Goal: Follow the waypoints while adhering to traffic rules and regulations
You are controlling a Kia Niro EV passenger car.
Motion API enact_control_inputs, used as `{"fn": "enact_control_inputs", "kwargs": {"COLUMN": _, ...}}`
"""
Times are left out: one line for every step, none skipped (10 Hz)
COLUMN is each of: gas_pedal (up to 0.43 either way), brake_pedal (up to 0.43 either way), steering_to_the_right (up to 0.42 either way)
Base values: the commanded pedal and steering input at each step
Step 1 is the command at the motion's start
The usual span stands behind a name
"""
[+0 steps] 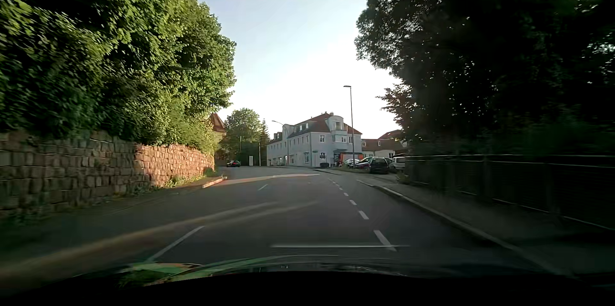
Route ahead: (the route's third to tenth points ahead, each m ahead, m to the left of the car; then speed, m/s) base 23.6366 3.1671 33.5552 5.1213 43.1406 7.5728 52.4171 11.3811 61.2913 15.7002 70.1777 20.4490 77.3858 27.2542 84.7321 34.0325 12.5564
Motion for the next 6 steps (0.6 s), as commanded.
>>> {"fn": "enact_control_inputs", "kwargs": {"gas_pedal": 0.169, "brake_pedal": 0.000, "steering_to_the_right": -0.007}}
{"fn": "enact_control_inputs", "kwargs": {"gas_pedal": 0.169, "brake_pedal": 0.000, "steering_to_the_right": -0.007}}
{"fn": "enact_control_inputs", "kwargs": {"gas_pedal": 0.169, "brake_pedal": 0.000, "steering_to_the_right": -0.006}}
{"fn": "enact_control_inputs", "kwargs": {"gas_pedal": 0.169, "brake_pedal": 0.000, "steering_to_the_right": -0.007}}
{"fn": "enact_control_inputs", "kwargs": {"gas_pedal": 0.169, "brake_pedal": 0.000, "steering_to_the_right": -0.008}}
{"fn": "enact_control_inputs", "kwargs": {"gas_pedal": 0.169, "brake_pedal": 0.000, "steering_to_the_right": -0.010}}
